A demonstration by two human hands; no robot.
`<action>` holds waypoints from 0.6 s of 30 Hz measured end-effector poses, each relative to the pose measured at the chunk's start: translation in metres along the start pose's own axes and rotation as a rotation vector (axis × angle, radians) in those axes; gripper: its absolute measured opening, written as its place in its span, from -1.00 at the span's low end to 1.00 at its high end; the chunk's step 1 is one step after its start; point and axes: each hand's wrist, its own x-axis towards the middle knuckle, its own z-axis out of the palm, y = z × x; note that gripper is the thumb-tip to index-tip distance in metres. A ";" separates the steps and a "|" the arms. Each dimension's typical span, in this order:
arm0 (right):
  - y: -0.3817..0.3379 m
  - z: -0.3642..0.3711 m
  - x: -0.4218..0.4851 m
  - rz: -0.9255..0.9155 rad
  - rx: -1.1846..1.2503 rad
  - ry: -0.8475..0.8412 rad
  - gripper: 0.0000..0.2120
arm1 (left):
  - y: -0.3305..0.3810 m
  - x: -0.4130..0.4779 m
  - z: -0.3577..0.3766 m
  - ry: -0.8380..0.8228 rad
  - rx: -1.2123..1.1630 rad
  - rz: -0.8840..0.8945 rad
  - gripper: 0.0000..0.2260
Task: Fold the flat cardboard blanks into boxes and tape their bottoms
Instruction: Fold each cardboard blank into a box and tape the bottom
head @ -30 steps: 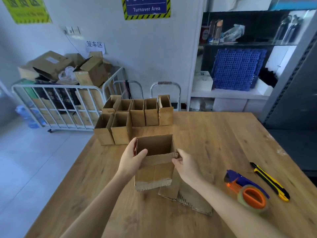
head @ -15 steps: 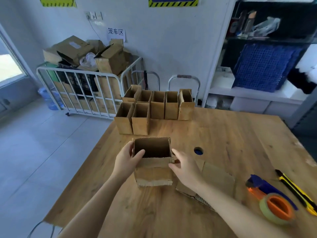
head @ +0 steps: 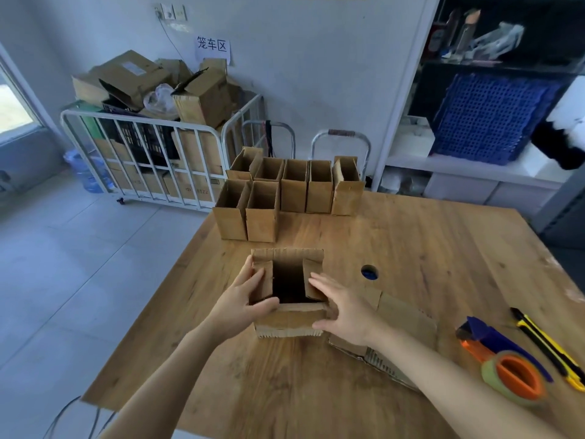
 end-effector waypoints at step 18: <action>-0.011 0.004 0.017 0.211 0.207 0.317 -0.83 | -0.001 0.002 -0.002 0.344 0.106 0.082 -0.67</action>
